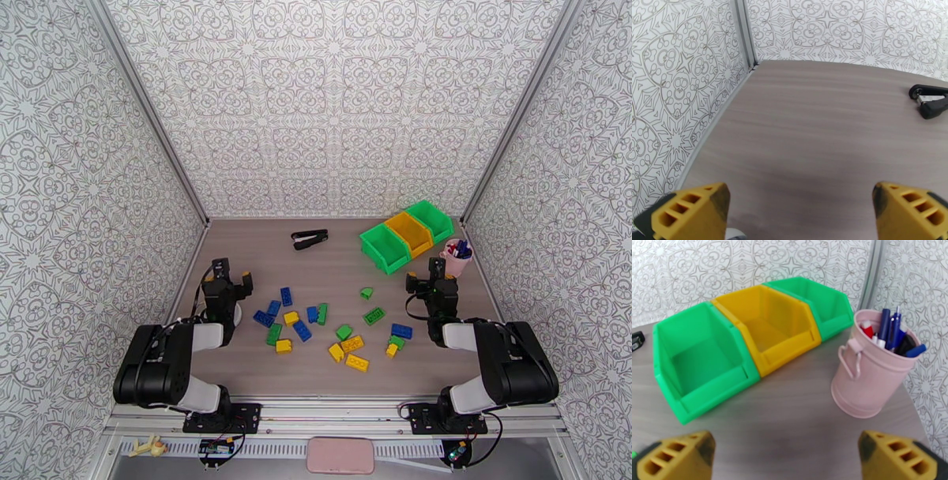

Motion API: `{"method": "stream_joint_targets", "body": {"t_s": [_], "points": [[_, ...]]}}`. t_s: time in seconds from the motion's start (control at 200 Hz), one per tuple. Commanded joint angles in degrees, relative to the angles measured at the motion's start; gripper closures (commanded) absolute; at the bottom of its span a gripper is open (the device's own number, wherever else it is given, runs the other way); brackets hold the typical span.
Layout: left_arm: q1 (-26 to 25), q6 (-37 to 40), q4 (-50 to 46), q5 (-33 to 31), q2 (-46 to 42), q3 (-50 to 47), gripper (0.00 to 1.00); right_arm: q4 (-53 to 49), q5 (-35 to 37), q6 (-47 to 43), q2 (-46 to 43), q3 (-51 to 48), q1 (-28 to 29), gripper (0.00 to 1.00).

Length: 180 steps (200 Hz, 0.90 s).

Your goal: Sort the legos into containers by color

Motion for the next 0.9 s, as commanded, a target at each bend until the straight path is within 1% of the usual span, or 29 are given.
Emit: {"method": "stream_joint_targets", "body": {"t_s": [0.0,0.09,0.185,0.27,0.35,0.43,0.51,0.57,0.685,0.795,0.895], "points": [[-1.36,2.73,-8.33,-0.25,-4.61,3.52,0.00,-7.05,-1.75,-0.66,-3.84,3.40,0.05,0.00],[-3.48,4.23,-9.48,0.03,-7.44,4.31,0.00,-12.68,-1.62,-0.32,-6.28,5.32,0.19,0.00],[-5.69,4.43,-11.13,1.42,-9.72,5.78,0.00,-23.14,-0.49,3.12,-7.66,10.02,0.14,0.00],[-8.21,4.81,-11.93,3.38,-11.13,6.87,0.00,-27.40,-1.68,6.44,-8.64,12.17,0.14,0.00],[-11.27,5.95,-12.14,6.79,-12.01,7.26,0.00,-30.13,-2.96,8.48,-9.44,13.55,0.37,0.00],[-15.41,7.71,-13.45,8.97,-12.25,8.03,0.00,-34.74,-3.44,11.05,-9.21,16.28,0.40,0.00],[-19.47,9.15,-14.32,11.57,-11.94,8.57,0.00,-38.98,-6.23,11.53,-7.89,19.58,0.56,0.00],[-22.39,9.78,-14.50,13.85,-11.44,8.68,0.00,-42.22,-8.97,11.53,-5.76,22.66,0.49,0.00],[-27.13,9.57,-13.12,17.58,-10.22,8.31,0.00,-48.77,-12.11,10.14,0.55,30.43,0.55,0.00],[-31.06,6.93,-9.45,19.71,-8.61,6.94,0.00,-58.00,-14.29,4.54,8.76,40.82,0.55,0.00],[-34.32,4.91,-6.39,20.14,-6.92,5.92,0.00,-68.01,-15.54,-1.69,17.45,52.89,0.33,0.02]]}}
